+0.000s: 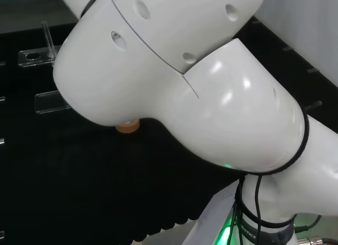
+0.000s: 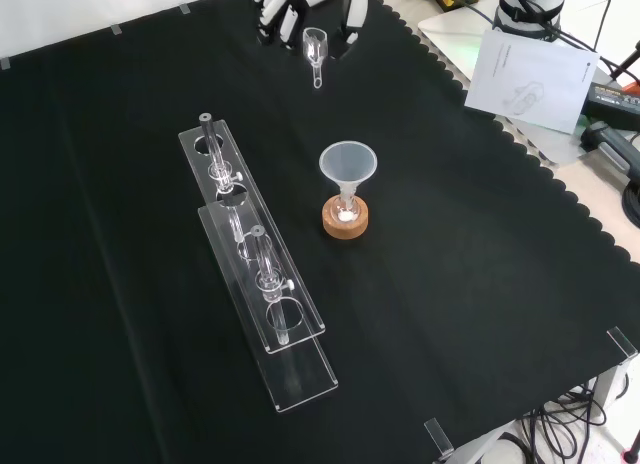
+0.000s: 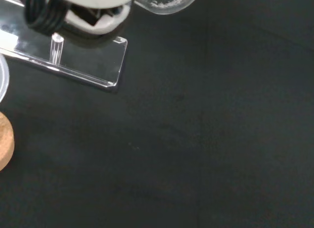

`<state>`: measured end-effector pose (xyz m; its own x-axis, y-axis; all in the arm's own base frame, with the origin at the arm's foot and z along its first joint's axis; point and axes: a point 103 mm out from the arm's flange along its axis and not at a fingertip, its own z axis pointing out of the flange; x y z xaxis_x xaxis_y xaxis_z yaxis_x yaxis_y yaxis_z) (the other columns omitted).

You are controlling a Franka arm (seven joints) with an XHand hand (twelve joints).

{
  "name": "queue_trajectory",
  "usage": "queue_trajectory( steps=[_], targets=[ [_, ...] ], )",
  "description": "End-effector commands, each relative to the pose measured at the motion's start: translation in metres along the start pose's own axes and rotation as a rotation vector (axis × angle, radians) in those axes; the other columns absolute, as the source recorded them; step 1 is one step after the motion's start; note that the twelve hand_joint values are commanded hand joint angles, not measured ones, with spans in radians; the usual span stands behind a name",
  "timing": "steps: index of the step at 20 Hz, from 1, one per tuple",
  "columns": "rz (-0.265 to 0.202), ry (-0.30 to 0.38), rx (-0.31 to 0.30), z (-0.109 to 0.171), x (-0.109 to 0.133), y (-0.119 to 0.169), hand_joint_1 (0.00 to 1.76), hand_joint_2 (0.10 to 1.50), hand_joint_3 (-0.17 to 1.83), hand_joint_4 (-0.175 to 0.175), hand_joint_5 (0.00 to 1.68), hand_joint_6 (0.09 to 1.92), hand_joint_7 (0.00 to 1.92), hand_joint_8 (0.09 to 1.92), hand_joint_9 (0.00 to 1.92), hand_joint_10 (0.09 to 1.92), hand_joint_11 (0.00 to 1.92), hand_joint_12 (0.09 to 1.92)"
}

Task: Put the weighing funnel back on the table.

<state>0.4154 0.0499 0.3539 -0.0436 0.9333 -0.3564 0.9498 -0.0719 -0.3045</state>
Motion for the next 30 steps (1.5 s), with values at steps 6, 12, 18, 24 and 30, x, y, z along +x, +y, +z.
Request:
queue_trajectory(
  steps=[6, 12, 18, 24, 30],
  targets=[
    [0.019, 0.091, 0.007, 0.0, -0.039, 0.007, 1.08, 0.69, 0.73, 0.175, 1.12, 0.97, 0.53, 0.65, 0.79, 0.45, 0.64, 1.18],
    [0.028, 0.146, 0.012, -0.004, -0.063, 0.013, 1.08, 0.69, 0.73, 0.175, 1.12, 0.97, 0.53, 0.65, 0.79, 0.45, 0.64, 1.18],
    [0.03, 0.158, 0.029, 0.006, -0.075, 0.031, 1.08, 0.69, 0.73, 0.175, 1.12, 0.97, 0.53, 0.65, 0.79, 0.45, 0.64, 1.17],
    [0.025, 0.171, 0.064, 0.027, -0.082, 0.063, 1.08, 0.69, 0.73, 0.175, 1.12, 0.97, 0.53, 0.65, 0.79, 0.45, 0.65, 1.17],
    [0.028, 0.183, 0.1, 0.054, -0.096, 0.097, 1.08, 0.69, 0.73, 0.175, 1.12, 0.97, 0.53, 0.66, 0.79, 0.45, 0.65, 1.17]
  ],
)
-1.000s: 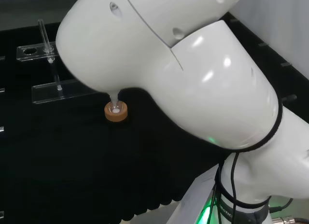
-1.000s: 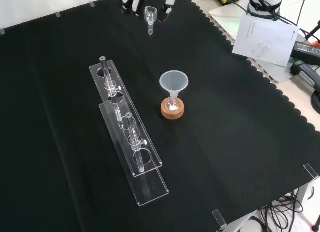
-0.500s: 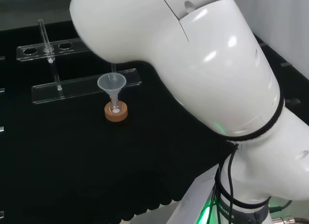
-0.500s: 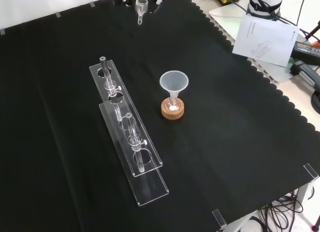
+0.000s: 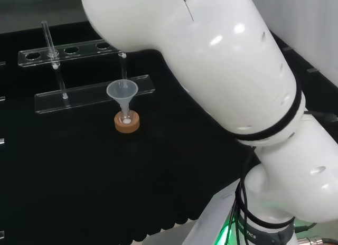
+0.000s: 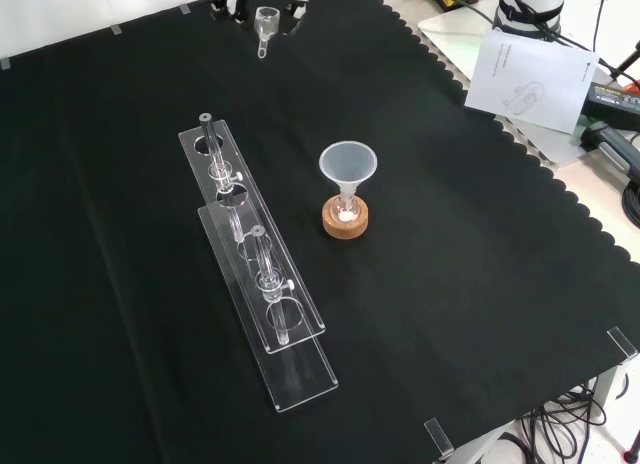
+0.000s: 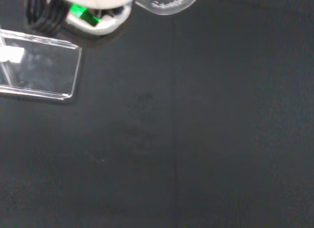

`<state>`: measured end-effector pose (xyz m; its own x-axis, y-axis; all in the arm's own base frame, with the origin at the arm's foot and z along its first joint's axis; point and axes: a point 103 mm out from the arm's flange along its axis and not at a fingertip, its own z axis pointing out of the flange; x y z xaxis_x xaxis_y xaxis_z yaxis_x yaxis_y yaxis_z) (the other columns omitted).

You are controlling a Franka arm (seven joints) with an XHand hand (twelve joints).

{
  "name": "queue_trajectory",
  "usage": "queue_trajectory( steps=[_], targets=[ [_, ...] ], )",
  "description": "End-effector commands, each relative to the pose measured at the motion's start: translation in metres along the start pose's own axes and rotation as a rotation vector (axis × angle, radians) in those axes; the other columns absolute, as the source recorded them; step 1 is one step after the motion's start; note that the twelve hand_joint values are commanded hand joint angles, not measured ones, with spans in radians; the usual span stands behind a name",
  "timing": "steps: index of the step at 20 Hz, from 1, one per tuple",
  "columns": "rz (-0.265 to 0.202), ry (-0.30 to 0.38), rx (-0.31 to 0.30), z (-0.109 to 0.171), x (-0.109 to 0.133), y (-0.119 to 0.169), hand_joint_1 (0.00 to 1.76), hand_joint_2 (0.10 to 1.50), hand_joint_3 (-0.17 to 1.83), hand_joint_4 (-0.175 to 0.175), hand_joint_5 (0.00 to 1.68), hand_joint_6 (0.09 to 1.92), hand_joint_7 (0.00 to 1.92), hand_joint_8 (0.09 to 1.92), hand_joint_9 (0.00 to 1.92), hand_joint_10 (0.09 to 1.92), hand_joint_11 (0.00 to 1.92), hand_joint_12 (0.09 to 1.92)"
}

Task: Put the weighing funnel back on the table.

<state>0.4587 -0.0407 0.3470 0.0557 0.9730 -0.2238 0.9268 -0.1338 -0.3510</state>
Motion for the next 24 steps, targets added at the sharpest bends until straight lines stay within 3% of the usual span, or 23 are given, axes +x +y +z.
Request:
queue_trajectory(
  steps=[1, 11, 24],
  targets=[
    [-0.013, 0.02, 0.044, 0.03, -0.019, 0.056, 1.08, 0.69, 0.73, 0.175, 1.12, 0.97, 0.53, 0.66, 0.79, 0.45, 0.65, 1.17],
    [-0.003, 0.017, 0.088, 0.086, -0.039, 0.104, 1.08, 0.69, 0.73, 0.175, 1.12, 0.97, 0.53, 0.66, 0.79, 0.45, 0.65, 1.17],
    [0.018, -0.003, 0.056, 0.133, -0.035, 0.142, 1.08, 0.69, 0.73, 0.175, 1.12, 0.97, 0.53, 0.66, 0.8, 0.45, 0.67, 1.17]
  ],
)
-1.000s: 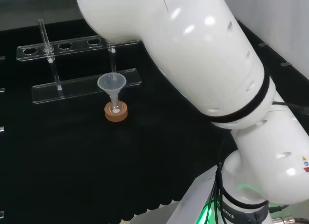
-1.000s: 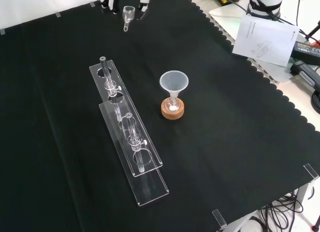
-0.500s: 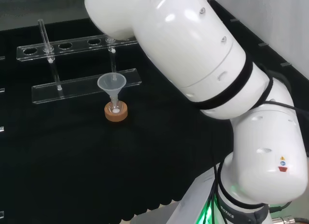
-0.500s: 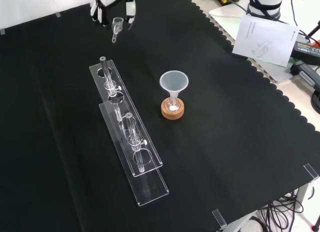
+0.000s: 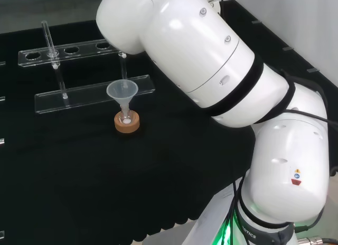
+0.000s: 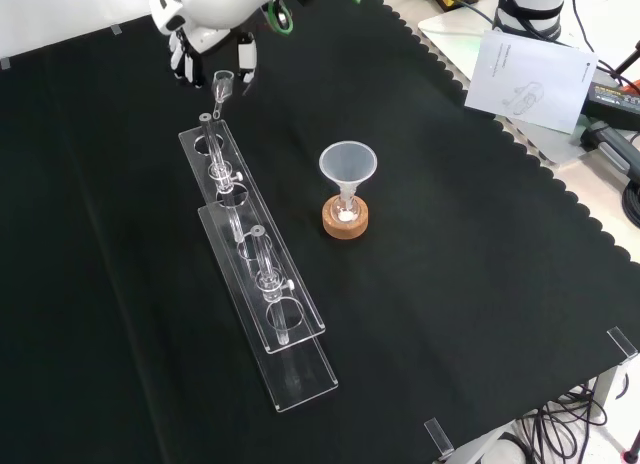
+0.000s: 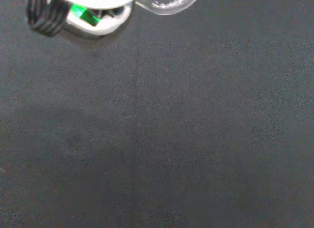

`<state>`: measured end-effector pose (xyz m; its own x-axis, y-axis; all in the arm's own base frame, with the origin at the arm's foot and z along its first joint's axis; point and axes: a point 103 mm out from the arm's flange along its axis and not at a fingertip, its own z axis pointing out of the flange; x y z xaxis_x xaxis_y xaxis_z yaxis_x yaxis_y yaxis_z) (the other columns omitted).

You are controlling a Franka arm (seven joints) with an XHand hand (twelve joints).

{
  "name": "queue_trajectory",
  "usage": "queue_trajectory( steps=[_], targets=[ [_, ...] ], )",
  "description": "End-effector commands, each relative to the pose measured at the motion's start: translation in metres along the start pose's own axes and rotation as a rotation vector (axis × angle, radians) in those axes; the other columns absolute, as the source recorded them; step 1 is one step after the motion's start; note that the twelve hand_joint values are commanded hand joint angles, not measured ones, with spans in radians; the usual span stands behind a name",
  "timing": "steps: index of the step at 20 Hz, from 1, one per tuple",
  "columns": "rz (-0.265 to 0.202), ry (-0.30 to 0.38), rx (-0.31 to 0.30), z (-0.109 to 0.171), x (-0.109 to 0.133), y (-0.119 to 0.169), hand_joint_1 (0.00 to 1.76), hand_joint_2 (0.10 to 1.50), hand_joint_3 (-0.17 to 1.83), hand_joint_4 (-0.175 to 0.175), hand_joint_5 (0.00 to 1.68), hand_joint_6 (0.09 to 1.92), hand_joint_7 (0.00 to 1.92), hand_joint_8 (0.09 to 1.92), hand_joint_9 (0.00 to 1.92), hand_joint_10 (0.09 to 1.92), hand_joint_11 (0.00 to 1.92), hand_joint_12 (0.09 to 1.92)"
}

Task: Put the weighing funnel back on the table.

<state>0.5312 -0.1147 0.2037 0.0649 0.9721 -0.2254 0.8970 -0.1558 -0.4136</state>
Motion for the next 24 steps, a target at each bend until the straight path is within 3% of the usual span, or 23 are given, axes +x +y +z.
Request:
queue_trajectory(
  steps=[1, 18, 24],
  targets=[
    [0.011, -0.006, -0.014, 0.017, 0.0, 0.018, 1.08, 0.69, 0.73, 0.175, 1.12, 0.97, 0.53, 0.66, 0.8, 0.45, 0.67, 1.17],
    [0.017, 0.002, 0.031, 0.062, -0.003, 0.046, 1.09, 0.68, 0.73, 0.175, 1.13, 0.96, 0.54, 0.67, 0.81, 0.45, 0.68, 1.16],
    [0.013, -0.03, 0.047, 0.078, -0.001, 0.059, 1.09, 0.68, 0.73, 0.175, 1.13, 0.96, 0.54, 0.67, 0.81, 0.45, 0.69, 1.15]
  ],
)
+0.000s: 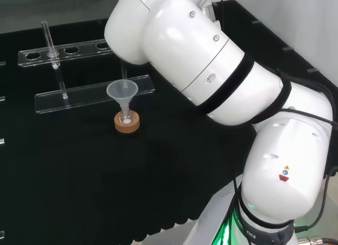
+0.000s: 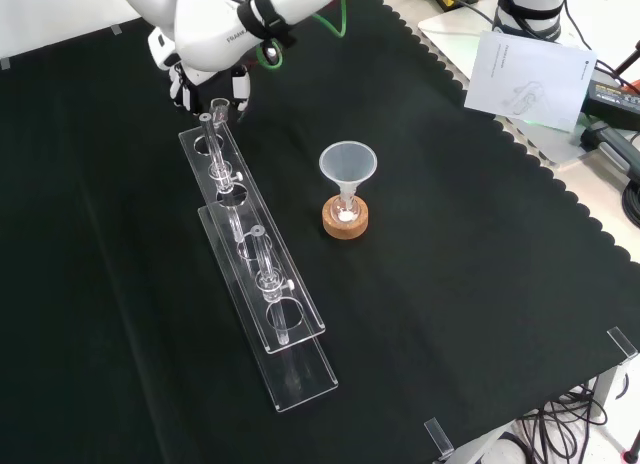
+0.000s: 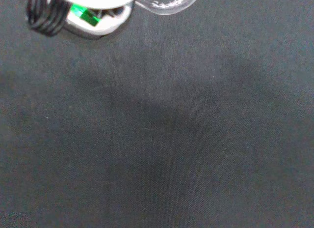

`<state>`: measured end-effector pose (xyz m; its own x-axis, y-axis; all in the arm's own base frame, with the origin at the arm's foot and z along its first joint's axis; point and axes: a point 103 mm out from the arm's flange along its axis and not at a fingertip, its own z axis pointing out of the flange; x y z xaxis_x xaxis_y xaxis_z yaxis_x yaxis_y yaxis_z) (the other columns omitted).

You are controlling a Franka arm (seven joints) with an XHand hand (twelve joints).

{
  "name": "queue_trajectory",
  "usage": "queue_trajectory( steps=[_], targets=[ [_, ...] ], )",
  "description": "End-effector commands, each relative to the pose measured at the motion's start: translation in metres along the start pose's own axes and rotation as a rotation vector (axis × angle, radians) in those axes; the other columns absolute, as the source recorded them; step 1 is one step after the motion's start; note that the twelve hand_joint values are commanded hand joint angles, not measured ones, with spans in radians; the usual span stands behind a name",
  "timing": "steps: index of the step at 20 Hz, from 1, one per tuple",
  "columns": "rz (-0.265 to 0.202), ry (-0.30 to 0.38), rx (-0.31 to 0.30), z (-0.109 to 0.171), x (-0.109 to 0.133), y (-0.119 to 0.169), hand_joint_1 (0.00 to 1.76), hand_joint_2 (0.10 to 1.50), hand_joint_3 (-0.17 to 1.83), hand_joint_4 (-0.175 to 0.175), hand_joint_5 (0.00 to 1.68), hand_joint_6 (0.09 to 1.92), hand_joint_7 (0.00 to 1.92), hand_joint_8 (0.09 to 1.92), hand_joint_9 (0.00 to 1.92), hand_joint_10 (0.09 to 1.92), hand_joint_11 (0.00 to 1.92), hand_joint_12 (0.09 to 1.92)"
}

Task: Put the weighing funnel back on the table.

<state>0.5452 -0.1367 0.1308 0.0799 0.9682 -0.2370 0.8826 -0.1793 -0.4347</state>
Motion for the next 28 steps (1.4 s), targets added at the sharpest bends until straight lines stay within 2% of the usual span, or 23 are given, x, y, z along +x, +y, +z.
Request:
queue_trajectory(
  steps=[1, 12, 15, 28],
  targets=[
    [-0.005, -0.029, 0.021, 0.017, 0.004, 0.015, 1.09, 0.68, 0.73, 0.175, 1.13, 0.96, 0.54, 0.67, 0.81, 0.45, 0.69, 1.15],
    [-0.009, -0.046, 0.04, 0.023, 0.007, 0.022, 1.09, 0.68, 0.73, 0.175, 1.13, 0.95, 0.55, 0.67, 0.81, 0.45, 0.69, 1.15],
    [-0.014, -0.072, 0.036, 0.024, 0.008, 0.023, 1.09, 0.68, 0.73, 0.175, 1.13, 0.95, 0.55, 0.67, 0.81, 0.45, 0.69, 1.15],
    [-0.019, -0.065, 0.033, 0.03, 0.013, 0.028, 1.09, 0.68, 0.72, 0.175, 1.13, 0.95, 0.55, 0.67, 0.82, 0.45, 0.7, 1.14]
  ],
)
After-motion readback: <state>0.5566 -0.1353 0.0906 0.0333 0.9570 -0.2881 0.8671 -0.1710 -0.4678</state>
